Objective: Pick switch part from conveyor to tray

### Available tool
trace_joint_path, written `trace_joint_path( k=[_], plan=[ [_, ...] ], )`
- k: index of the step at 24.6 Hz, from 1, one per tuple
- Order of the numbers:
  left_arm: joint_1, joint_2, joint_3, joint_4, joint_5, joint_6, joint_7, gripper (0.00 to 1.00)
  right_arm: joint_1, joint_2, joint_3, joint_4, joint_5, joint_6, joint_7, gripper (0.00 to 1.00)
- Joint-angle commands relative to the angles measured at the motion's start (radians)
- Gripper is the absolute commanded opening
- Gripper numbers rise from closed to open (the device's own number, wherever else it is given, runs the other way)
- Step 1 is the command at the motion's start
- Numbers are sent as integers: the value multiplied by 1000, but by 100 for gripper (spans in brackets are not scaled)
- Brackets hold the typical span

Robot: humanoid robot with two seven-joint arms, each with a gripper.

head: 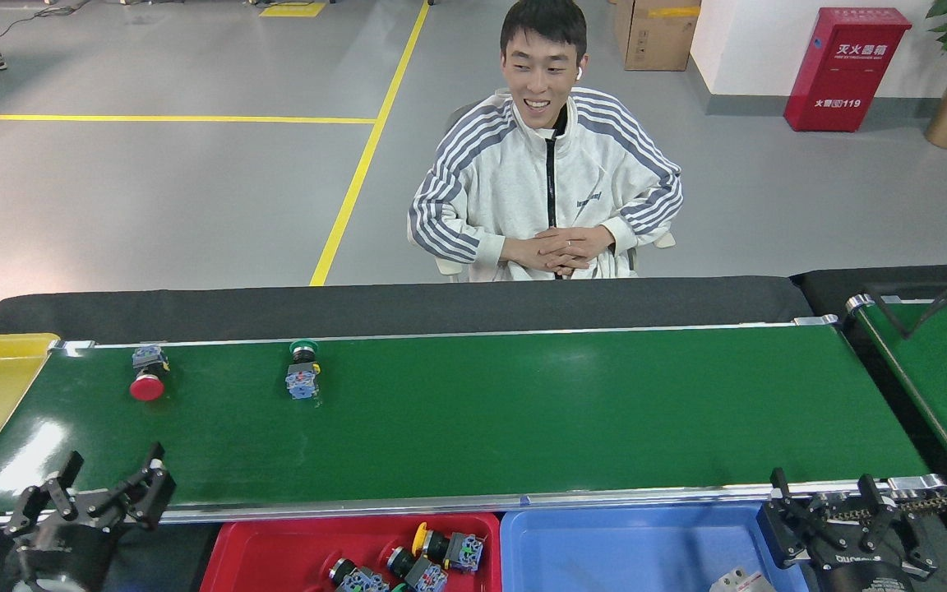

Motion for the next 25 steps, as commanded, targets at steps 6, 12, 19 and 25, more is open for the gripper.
trace_joint_path(
  k=[6,12,19,25],
  plan=[
    [-188,48,-10,245,-6,20,28,99,-1,-11,-12,-14,-2,-9,-37,100],
    [-303,96,-30,477,-6,61,107,98,4,-11,-12,-13,-2,-33,-37,100],
    [-513,157,-183,839,-8,198,262,84,4,-18,-14,0,-2,-61,-37,100],
    [-525,162,-191,897,-8,199,267,61,4,-20,-14,7,-2,-69,-37,100]
  ],
)
